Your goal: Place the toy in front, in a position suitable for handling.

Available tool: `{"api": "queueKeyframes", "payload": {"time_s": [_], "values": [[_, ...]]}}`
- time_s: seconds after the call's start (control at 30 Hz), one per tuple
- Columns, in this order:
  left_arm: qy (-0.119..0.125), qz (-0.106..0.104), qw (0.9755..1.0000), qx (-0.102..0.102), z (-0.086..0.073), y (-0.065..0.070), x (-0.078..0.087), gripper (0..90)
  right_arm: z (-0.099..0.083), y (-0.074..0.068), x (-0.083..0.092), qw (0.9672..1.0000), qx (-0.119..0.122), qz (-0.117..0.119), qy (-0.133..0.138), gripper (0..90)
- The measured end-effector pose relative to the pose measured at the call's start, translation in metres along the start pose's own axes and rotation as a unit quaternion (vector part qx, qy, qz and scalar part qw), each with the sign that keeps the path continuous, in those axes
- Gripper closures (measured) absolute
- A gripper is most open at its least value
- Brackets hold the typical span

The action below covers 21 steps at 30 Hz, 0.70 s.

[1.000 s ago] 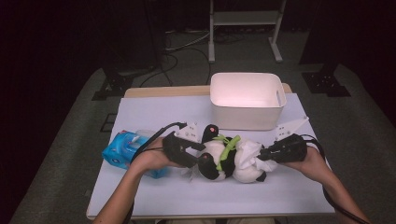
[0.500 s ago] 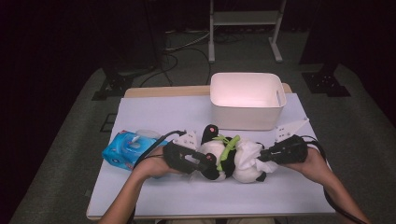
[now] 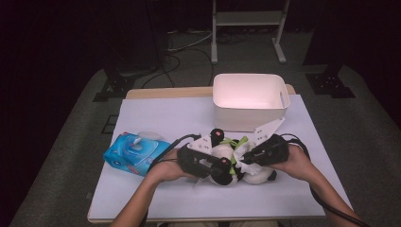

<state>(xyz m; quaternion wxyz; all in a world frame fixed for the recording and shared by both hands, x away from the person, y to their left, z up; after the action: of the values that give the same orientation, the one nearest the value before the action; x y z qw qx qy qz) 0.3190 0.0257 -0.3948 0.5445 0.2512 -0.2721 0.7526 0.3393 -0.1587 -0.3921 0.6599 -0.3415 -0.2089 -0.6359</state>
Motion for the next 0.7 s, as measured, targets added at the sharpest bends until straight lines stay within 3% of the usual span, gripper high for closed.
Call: {"api": "queueKeyframes", "payload": {"time_s": [0.07, 0.17, 0.4, 0.57, 0.7], "values": [[-0.002, 0.005, 1.0, -0.005, 0.001, 0.001, -0.003, 60.5, 0.004, 0.0, -0.004, 1.0, 0.002, 0.004, -0.003, 81.9], [0.01, 0.005, 0.9999, 0.007, 0.0, -0.002, -0.002, 60.6, 0.008, 0.0, -0.001, 1.0, 0.005, 0.004, 0.003, 81.9], [0.018, 0.014, 0.9997, 0.01, -0.001, -0.002, 0.0, 58.8, 0.03, -0.007, -0.006, 0.999, 0.025, 0.032, 0.018, 81.9], [0.027, 0.019, 0.9992, 0.022, -0.008, -0.002, 0.003, 57.2, 0.046, -0.01, -0.015, 0.9986, 0.037, 0.037, 0.006, 81.9], [0.028, 0.014, 0.9993, 0.019, -0.011, 0.0, 0.003, 59.1, 0.039, -0.007, -0.019, 0.9987, 0.027, 0.043, -0.011, 81.9]]}}
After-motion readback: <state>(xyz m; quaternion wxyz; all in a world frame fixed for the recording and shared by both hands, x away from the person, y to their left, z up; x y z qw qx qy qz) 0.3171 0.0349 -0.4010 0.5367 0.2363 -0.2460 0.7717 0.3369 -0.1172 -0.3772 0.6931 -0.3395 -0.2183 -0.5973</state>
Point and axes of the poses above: each handheld gripper's, and its own axes: x roughly backward along the jaws, z roughly out of its top, y roughly to its right, the point moved 5 cm from there along -x, roughly forward along the jaws, and after that the axes turned 12 degrees about z, right-handed, at the moved point
